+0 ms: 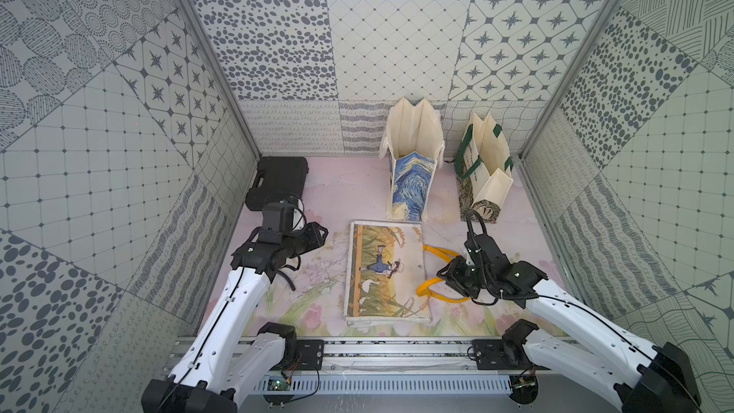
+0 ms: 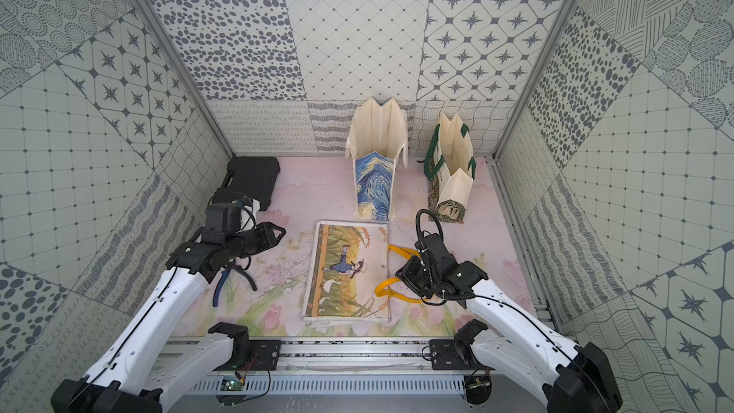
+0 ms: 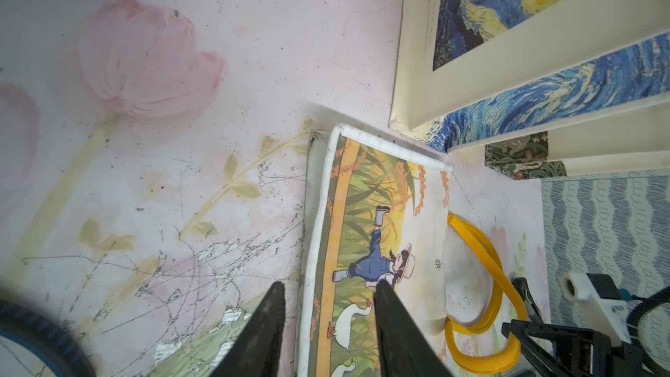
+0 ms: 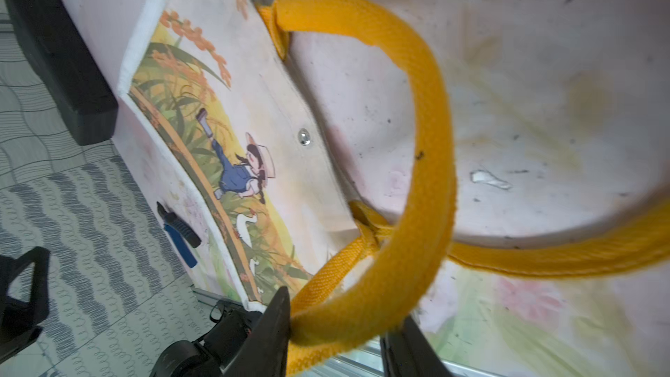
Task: Put away the canvas bag
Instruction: Adjust the canvas bag at the center of the board.
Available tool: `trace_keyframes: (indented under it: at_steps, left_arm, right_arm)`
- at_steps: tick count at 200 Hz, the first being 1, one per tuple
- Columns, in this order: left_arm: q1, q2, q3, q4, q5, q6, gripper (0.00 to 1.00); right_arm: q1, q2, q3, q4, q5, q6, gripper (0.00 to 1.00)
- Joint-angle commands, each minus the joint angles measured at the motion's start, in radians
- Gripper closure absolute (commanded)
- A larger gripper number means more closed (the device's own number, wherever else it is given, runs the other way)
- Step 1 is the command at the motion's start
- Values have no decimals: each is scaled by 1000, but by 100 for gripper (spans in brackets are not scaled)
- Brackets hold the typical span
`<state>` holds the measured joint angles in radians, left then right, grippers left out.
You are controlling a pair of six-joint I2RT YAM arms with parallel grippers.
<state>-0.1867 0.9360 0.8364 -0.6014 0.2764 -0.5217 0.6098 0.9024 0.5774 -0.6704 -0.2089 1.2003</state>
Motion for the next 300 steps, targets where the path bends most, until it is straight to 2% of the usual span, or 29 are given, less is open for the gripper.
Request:
trace_keyframes:
  at_steps: [1,29,65,92,136,181,210,231,256,300]
  left_arm:
    - [-61,25,-7,124,21,-39,57]
    - [-100,72,3,148,0,-58,57]
    - [-138,131,41,148,-24,-52,57]
    - [-148,181,50,196,-7,-47,57]
    - [-166,312,84,234,80,22,54]
    - [-169,491,170,242,87,112,51]
    - [-169,606,243,267,135,127,50]
    - [-177,703,317,258,194,122,58]
    - [-215,786,378,242,165,135,71]
    - [-243,913,449,219,161,126,80]
  right_arm:
    - [-3,-59,57,-204,129,-66,59]
    - [-4,-99,138,-335,258,-119,58]
    - [-7,-59,239,-434,365,-187,55]
    - [-7,7,269,-400,340,-233,56]
    - [10,200,295,-248,197,-298,61]
    - [85,368,288,-47,110,-218,62]
    - [125,480,324,20,73,-192,62]
    - [134,545,352,58,53,-192,62]
    - [133,589,374,98,38,-194,61]
    - [134,660,392,143,-2,-194,62]
